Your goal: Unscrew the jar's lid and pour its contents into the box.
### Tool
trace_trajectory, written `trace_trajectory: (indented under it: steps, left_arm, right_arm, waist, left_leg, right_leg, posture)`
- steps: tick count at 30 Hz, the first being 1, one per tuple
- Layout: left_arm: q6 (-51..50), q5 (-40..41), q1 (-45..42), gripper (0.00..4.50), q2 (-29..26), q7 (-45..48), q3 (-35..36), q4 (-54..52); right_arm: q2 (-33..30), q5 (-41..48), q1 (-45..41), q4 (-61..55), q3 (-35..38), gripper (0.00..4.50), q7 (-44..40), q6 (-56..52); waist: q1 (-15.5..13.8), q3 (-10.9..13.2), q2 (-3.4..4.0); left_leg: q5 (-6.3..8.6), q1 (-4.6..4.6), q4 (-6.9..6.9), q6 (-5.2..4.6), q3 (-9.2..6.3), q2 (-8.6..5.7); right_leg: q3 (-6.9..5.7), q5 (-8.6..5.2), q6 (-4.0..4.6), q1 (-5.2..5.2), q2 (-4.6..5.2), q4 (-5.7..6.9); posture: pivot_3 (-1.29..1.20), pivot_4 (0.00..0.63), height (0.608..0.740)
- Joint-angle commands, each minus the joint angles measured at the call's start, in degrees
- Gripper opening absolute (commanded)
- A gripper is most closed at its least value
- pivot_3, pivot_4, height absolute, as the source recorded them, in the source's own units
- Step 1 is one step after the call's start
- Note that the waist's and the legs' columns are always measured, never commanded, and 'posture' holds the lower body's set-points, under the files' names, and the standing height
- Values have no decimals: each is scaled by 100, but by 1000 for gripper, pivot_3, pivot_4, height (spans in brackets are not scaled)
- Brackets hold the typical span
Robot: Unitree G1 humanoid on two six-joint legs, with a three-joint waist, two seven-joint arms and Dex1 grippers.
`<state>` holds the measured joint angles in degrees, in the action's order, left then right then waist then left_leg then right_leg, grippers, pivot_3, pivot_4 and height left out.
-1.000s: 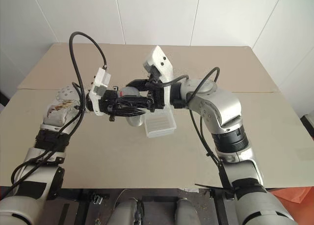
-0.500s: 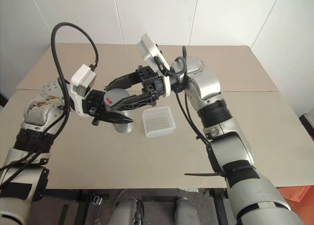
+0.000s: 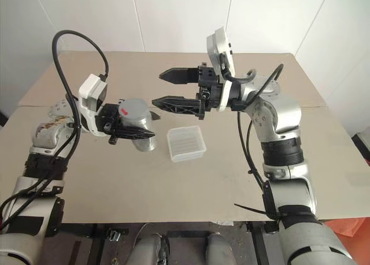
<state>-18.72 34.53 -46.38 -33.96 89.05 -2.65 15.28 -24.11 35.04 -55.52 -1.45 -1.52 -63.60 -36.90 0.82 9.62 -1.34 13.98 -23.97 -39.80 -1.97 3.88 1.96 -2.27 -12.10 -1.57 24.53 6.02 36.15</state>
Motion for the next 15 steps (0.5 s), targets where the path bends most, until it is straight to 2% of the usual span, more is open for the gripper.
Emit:
trace_trajectory:
  steps: [1,8,15]
  left_arm:
    - [177,-109,-13,1979,71,-237,215,36]
    - [395,-391,23,1979,301,-647,251,78]
    - [294,-328,123,1979,322,-737,282,-129]
  right_arm:
    - [72,160,102,-878,88,4487,751,-417]
    - [562,-387,120,-1521,-497,4487,2106,-780]
    - [803,-826,37,-1270,-907,4487,2537,-708]
  waist:
    - [1,0,0]
    - [-9,0,0]
    - [-16,0,0]
  left_leg:
    - [-1,0,0,1,-1,0]
    - [-1,0,0,2,-3,-1]
    - [-1,-2,-1,1,-3,-2]
  right_leg:
    - [0,0,0,0,0,0]
    - [0,0,0,0,0,0]
    - [0,0,0,-1,1,-2]
  posture:
    - [0,150,740]
    - [0,150,740]
    - [0,150,740]
